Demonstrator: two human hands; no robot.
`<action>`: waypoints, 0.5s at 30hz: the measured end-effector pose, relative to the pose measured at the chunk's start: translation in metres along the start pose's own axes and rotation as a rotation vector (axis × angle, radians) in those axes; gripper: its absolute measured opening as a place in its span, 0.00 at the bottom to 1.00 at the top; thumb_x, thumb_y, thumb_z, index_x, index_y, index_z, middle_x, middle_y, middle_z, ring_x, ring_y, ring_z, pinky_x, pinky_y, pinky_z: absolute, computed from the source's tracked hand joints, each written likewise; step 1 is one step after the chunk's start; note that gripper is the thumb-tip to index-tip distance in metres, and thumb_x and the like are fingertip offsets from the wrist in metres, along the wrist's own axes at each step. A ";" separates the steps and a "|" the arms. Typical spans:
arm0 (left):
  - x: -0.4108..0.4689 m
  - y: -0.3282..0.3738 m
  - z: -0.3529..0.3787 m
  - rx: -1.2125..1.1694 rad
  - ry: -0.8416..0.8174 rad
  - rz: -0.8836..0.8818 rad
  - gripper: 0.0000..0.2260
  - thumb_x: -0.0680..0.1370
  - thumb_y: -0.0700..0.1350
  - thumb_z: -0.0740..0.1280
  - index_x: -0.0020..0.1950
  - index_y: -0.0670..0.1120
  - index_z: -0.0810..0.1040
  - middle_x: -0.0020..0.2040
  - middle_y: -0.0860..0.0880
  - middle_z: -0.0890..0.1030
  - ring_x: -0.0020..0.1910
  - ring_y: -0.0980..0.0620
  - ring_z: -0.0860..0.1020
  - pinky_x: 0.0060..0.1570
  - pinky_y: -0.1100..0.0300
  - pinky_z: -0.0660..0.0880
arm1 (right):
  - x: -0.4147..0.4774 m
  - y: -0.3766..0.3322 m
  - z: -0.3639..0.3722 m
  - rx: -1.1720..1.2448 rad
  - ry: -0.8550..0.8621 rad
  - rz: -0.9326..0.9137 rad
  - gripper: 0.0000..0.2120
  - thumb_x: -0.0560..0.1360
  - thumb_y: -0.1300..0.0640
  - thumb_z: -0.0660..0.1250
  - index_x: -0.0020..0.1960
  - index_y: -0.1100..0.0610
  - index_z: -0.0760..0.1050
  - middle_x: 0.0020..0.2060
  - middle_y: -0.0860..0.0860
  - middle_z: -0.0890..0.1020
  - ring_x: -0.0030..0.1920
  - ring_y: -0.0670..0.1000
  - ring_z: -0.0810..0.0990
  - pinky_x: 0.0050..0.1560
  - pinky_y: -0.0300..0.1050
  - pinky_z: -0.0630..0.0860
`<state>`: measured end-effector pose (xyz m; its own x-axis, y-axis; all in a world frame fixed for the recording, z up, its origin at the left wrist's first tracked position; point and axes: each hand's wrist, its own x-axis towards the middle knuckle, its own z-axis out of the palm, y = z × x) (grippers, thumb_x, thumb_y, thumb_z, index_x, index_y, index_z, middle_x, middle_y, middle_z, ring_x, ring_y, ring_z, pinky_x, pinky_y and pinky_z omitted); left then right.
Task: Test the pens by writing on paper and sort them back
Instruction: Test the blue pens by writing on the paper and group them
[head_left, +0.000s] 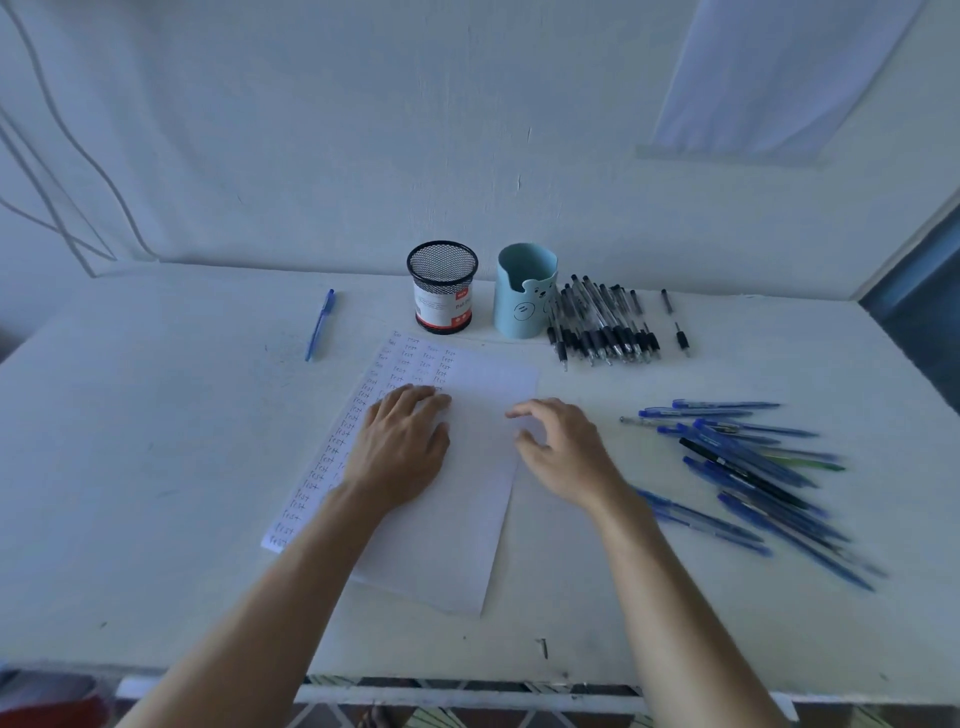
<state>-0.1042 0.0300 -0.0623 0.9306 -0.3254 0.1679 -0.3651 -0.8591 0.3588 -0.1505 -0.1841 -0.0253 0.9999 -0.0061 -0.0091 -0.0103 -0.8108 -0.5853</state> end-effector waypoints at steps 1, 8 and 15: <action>0.000 0.000 -0.001 0.000 0.001 0.004 0.28 0.76 0.58 0.49 0.68 0.50 0.76 0.69 0.50 0.75 0.71 0.47 0.69 0.69 0.51 0.62 | -0.004 0.004 -0.013 -0.096 -0.016 0.030 0.12 0.77 0.54 0.65 0.59 0.47 0.79 0.60 0.46 0.80 0.62 0.51 0.75 0.60 0.47 0.68; -0.001 0.001 -0.002 -0.010 0.003 0.018 0.27 0.76 0.57 0.50 0.69 0.49 0.76 0.69 0.50 0.75 0.71 0.47 0.68 0.69 0.51 0.62 | -0.041 0.032 -0.079 -0.360 -0.374 0.316 0.17 0.66 0.47 0.73 0.52 0.42 0.71 0.53 0.38 0.74 0.55 0.45 0.74 0.59 0.48 0.68; 0.000 0.000 -0.001 -0.014 0.005 0.021 0.21 0.78 0.52 0.56 0.69 0.50 0.76 0.69 0.51 0.75 0.71 0.48 0.68 0.70 0.52 0.60 | -0.050 0.054 -0.083 -0.107 -0.370 0.317 0.15 0.67 0.61 0.78 0.47 0.47 0.78 0.44 0.42 0.80 0.43 0.40 0.78 0.42 0.34 0.73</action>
<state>-0.1048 0.0300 -0.0616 0.9224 -0.3417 0.1800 -0.3853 -0.8461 0.3682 -0.2007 -0.2764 0.0109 0.8791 -0.0697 -0.4715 -0.2937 -0.8584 -0.4205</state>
